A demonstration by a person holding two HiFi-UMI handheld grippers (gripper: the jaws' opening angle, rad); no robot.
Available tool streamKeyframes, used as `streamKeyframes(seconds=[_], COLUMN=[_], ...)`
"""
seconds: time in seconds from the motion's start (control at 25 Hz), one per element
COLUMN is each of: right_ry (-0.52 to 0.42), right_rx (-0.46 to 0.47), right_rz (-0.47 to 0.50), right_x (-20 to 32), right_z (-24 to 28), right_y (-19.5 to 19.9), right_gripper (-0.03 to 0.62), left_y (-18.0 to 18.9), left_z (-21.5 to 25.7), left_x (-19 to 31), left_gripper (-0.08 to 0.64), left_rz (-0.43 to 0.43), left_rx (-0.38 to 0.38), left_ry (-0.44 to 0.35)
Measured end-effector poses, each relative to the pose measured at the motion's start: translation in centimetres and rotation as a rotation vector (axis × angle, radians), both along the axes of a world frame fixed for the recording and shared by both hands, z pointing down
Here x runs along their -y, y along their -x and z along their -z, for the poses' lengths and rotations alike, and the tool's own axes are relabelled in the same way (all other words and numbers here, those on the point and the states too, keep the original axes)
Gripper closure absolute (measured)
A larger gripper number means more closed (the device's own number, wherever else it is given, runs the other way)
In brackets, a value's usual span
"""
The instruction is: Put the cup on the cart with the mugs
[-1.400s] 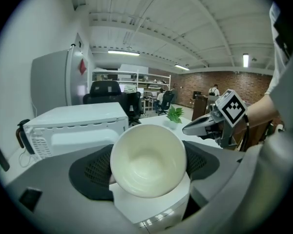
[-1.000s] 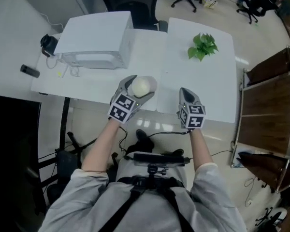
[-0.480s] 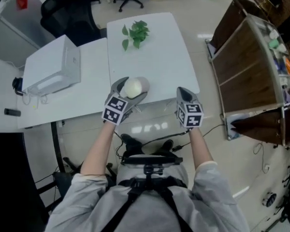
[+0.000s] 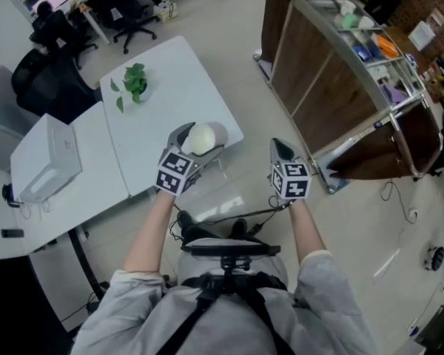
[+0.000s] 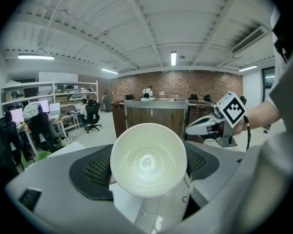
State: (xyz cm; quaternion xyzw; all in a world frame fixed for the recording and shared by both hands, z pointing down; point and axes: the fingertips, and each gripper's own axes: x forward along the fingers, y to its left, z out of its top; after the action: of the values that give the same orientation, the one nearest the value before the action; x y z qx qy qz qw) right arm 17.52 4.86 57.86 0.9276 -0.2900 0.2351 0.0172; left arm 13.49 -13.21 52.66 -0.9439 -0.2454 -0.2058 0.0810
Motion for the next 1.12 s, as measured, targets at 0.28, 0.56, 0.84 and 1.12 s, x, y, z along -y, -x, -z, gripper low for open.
streamKeyframes(seconds=[0.28, 0.56, 0.84, 1.12], right_ry=[-0.016, 0.003, 0.005, 0.041], right_rx=[-0.027, -0.04, -0.067, -0.121], right_rz=[-0.134, -0.248, -0.329, -0.357], right_x=[-8.4, -12.8, -14.5, -14.9], right_z=[2.4, 3.2, 5.1, 7.2], right_y=[-2.6, -5.9, -11.3, -16.2], right_gripper=[0.584, 0.584, 0.584, 0.584], left_y=[-5.1, -10.8, -16.9, -21.9], left_z=[0.8, 1.3, 2.5, 4.2], left_x=[-9.9, -16.1, -19.1, -21.2], left_gripper=[0.13, 0.129, 0.129, 0.13], left_rz=[-0.181, -0.337, -0.446, -0.518], left_rx=[0.004, 0.002, 0.001, -0.031], left_ry=[-0.007, 0.017, 0.019, 0.025])
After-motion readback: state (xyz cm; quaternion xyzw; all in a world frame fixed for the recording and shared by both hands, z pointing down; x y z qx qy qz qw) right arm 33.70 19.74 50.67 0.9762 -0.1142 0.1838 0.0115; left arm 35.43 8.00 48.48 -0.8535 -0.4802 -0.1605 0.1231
